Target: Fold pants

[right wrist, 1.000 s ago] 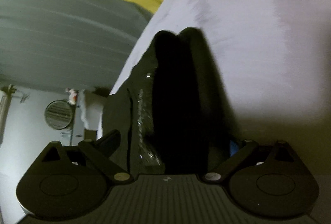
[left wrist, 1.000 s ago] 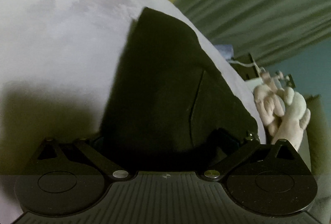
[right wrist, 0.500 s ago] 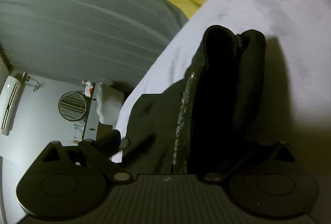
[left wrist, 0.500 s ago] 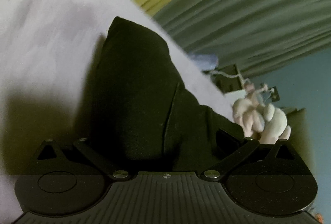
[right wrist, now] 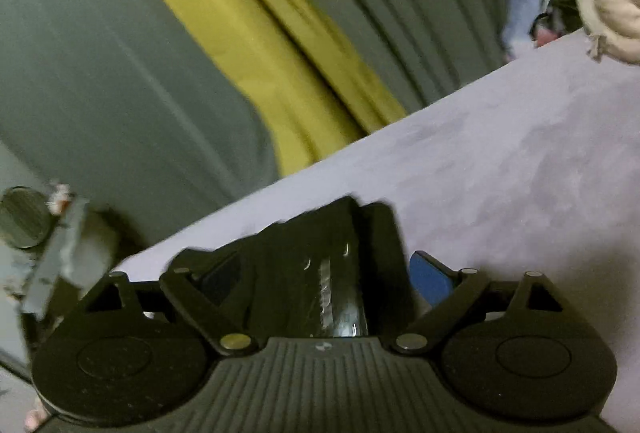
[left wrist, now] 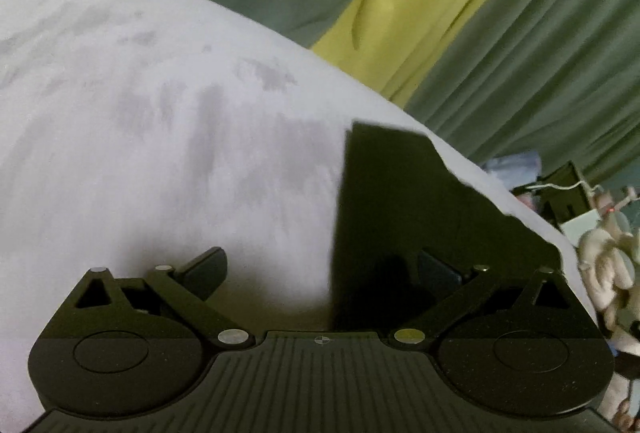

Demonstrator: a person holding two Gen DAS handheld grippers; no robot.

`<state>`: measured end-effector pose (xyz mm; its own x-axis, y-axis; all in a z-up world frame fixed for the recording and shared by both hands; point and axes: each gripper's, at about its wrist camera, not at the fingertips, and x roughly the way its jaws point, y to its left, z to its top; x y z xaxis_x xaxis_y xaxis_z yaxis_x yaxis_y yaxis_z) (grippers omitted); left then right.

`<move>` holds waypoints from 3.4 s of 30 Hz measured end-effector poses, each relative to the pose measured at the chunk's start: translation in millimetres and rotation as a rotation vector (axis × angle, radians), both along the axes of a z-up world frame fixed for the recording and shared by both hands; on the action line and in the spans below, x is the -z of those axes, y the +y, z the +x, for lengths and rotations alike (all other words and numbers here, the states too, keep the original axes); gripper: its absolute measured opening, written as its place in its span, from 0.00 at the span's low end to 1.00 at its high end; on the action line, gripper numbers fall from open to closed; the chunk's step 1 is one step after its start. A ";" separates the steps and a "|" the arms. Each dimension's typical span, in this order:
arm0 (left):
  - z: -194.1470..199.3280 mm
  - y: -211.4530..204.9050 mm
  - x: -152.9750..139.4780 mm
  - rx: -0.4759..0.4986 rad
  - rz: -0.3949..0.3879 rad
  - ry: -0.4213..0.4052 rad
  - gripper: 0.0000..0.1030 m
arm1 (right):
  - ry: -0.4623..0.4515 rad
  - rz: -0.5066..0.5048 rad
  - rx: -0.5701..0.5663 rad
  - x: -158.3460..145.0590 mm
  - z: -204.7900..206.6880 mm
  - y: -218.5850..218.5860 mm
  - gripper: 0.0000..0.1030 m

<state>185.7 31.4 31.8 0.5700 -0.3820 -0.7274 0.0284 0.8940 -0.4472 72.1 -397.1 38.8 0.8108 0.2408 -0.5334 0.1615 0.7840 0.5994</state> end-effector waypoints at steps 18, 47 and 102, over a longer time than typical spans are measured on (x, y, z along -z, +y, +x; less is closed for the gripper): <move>-46.2 -35.6 36.6 0.106 0.121 -0.027 1.00 | 0.055 0.075 -0.053 72.7 -27.2 39.7 0.79; -150.6 -82.2 19.2 0.192 0.463 -0.148 1.00 | 0.253 -0.529 -0.106 73.3 -114.2 150.6 0.96; -134.4 -114.9 29.7 0.183 0.552 -0.202 1.00 | 0.039 -0.703 -0.049 73.1 -86.4 153.1 0.96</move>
